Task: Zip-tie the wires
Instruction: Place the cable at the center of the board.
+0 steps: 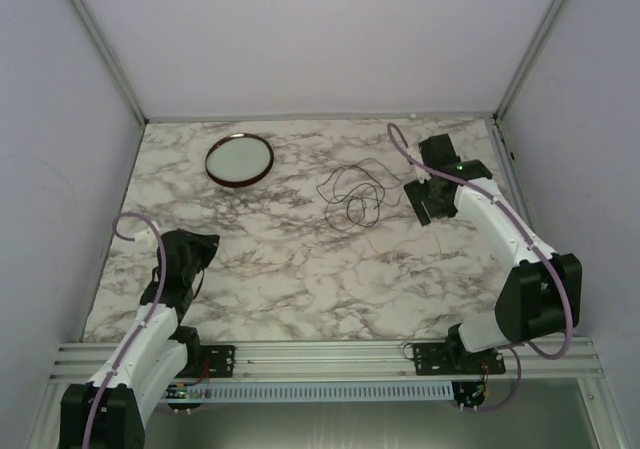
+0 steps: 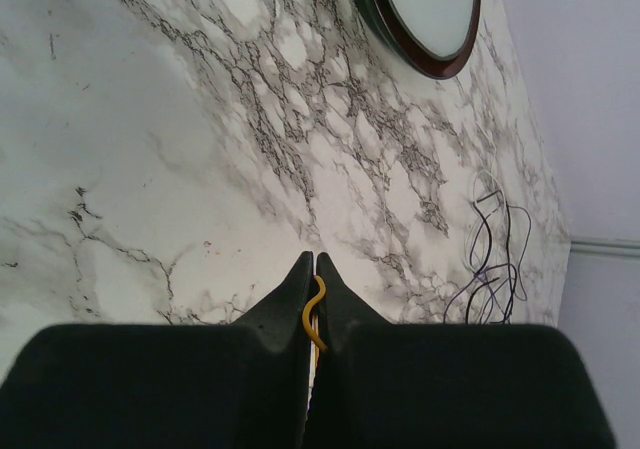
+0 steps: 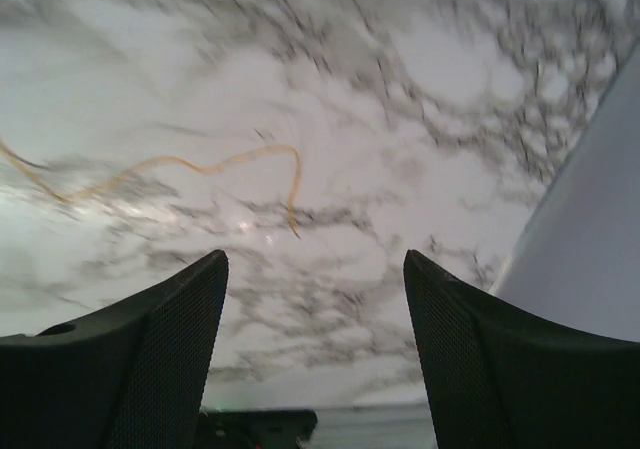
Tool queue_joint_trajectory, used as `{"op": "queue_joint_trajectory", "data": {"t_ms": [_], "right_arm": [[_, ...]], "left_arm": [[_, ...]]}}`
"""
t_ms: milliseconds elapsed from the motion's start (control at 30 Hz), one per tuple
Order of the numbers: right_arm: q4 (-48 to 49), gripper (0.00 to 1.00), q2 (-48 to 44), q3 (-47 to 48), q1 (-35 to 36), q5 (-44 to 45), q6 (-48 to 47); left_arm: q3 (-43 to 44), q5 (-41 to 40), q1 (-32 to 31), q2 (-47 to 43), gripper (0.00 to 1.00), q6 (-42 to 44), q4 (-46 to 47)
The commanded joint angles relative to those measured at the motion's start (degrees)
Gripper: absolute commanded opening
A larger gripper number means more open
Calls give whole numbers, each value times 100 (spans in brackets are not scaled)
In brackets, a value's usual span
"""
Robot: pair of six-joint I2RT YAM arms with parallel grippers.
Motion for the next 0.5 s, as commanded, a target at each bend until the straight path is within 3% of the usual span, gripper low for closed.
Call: {"op": "queue_joint_trajectory", "data": {"t_ms": [0,200,467], "right_arm": [[418,71,-162,630,148,-1205,368],[1340,71,189,477,827,-1944,999],[1778,71,1011,248,1483,-2163,1241]], "left_arm": [[-14,-48,-26,-28,0,20,170],[-10,-41,-26,-16,0,39,180],[20,23,-34,-23,0,48,200]]}}
